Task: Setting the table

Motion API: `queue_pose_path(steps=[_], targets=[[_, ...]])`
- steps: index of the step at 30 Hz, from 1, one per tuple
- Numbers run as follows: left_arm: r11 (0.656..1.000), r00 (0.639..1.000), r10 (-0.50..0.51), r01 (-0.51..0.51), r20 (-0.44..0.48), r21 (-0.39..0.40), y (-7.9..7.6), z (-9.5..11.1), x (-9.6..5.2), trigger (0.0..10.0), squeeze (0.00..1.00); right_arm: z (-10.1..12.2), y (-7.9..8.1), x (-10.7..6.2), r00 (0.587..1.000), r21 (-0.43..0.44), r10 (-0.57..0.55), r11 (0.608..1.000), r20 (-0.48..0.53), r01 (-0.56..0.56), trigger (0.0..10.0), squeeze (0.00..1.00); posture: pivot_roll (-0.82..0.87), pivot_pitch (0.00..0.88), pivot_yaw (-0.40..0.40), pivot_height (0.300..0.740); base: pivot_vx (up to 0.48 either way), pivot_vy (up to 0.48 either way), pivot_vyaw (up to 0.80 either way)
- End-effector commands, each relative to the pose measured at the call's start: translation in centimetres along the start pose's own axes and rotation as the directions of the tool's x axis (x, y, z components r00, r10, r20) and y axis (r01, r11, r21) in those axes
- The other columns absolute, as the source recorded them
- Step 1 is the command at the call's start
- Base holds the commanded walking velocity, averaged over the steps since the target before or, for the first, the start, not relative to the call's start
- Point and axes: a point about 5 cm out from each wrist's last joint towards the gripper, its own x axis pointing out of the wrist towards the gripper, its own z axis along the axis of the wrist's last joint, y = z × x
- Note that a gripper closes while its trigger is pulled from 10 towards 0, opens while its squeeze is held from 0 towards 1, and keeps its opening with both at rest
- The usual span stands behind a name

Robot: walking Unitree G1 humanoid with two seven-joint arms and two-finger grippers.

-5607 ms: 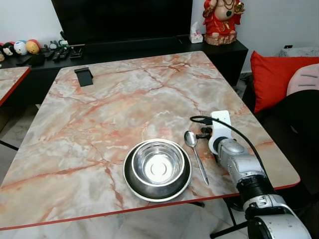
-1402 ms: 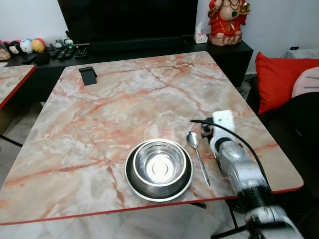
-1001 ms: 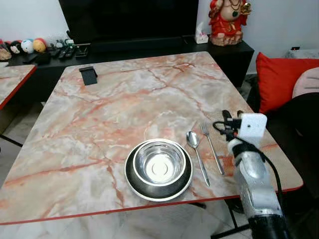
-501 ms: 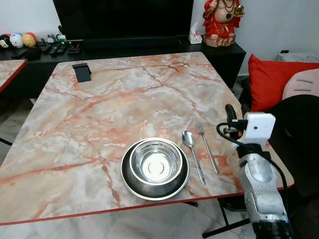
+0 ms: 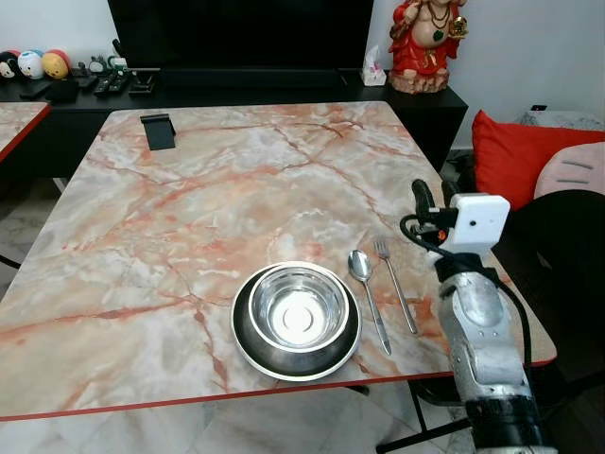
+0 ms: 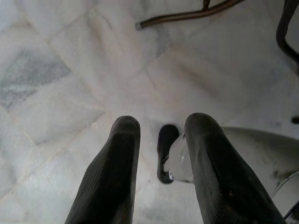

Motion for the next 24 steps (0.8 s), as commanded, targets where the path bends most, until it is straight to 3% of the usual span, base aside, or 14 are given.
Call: queue_pose_path(steps=[1, 4, 5, 6, 14, 24], targets=[[1.0, 1.0, -0.013, 0.013, -0.009, 0.003, -0.05, -0.29, -0.15, 10.0, 0.0, 0.17, 0.15, 0.3, 1.0, 0.01, 0.0, 1.0, 0.01, -0.001, 10.0, 0.0, -0.08, 0.0, -0.031, 0.74, 0.0, 0.0, 0.0], [0.999, 1.0, -0.029, 0.029, -0.007, 0.017, -0.13, -0.22, -0.13, 10.0, 0.0, 0.32, 0.06, 0.49, 1.0, 0.017, -0.009, 1.0, 0.019, 0.008, 10.0, 0.0, -0.08, 0.0, -0.028, 0.74, 0.0, 0.0, 0.0], [0.995, 0.998, -0.062, 0.062, 0.001, 0.08, -0.3, 0.08, -0.06, 10.0, 0.0, 0.46, -0.04, 0.65, 1.0, 0.021, -0.017, 1.0, 0.025, 0.016, 10.0, 0.0, -0.08, 0.0, -0.028, 0.74, 0.0, 0.0, 0.0], [0.993, 0.997, -0.073, 0.072, 0.006, 0.089, -0.35, 0.16, -0.06, 10.0, 0.0, 0.47, -0.02, 0.68, 1.0, 0.022, -0.017, 1.0, 0.026, 0.016, 10.0, 0.0, -0.09, 0.0, -0.024, 0.74, 0.0, 0.0, 0.0], [0.991, 0.994, -0.096, 0.092, 0.043, 0.095, -0.4, 0.45, -0.16, 10.0, 0.0, 0.13, 0.45, 0.48, 1.0, 0.036, -0.012, 0.999, 0.018, 0.011, 10.0, 0.0, -0.08, 0.0, -0.021, 0.74, 0.0, 0.0, 0.0], [0.994, 0.999, -0.028, 0.03, -0.021, 0.102, 0.32, -0.34, -0.39, 10.0, 0.0, -0.29, 0.12, -0.01, 1.0, 0.036, -0.028, 0.999, 0.003, 0.028, 10.0, 0.0, -0.08, 0.0, -0.015, 0.74, 0.0, 0.0, 0.0]])
